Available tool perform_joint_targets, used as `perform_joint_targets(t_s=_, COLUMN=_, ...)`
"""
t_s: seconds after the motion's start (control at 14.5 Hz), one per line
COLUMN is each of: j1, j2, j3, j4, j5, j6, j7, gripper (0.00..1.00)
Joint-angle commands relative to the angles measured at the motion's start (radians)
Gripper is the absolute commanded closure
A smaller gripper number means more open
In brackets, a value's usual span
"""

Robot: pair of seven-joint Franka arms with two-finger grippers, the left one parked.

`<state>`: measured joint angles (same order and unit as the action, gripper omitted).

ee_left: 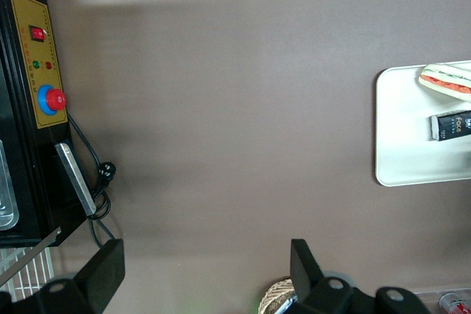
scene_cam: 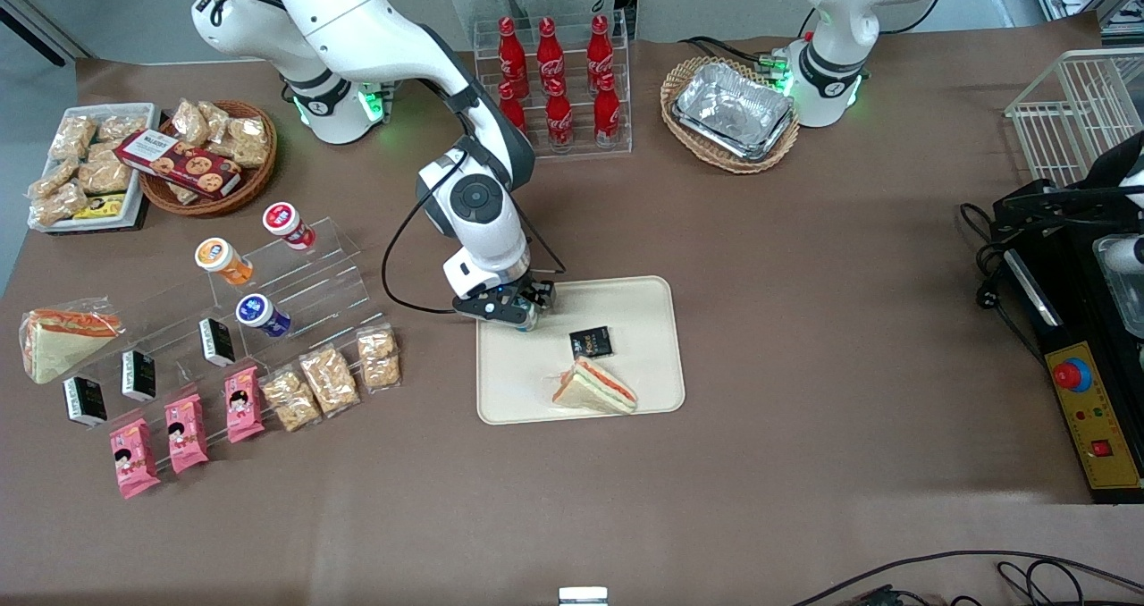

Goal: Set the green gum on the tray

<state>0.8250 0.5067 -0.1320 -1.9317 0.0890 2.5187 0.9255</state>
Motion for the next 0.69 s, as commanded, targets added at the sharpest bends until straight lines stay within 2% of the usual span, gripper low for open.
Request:
perform_joint_targets(t_s=0.0, j1=-0.007, j2=0.004, j3=-0.006, j4=0.028, j5=0.000, j6=-0.021, j7=-0.013, gripper=0.00)
perform_joint_targets(t_s=0.14, j1=-0.012, j2=-0.007, j3=-0.006, j4=0.068, j5=0.003, j6=-0.104, j7=-0.019, gripper=0.00)
perform_joint_targets(t_s=0.34, j1=-0.033, j2=-0.026, j3=-0.005, j4=0.207, j5=0.015, j6=-0.344, j7=-0.059, gripper=0.00)
perform_joint_targets(t_s=0.62, j1=-0.044, j2=-0.062, j3=-0.006, j4=0.360, j5=0.023, j6=-0.558, j7=-0.088, gripper=0.00)
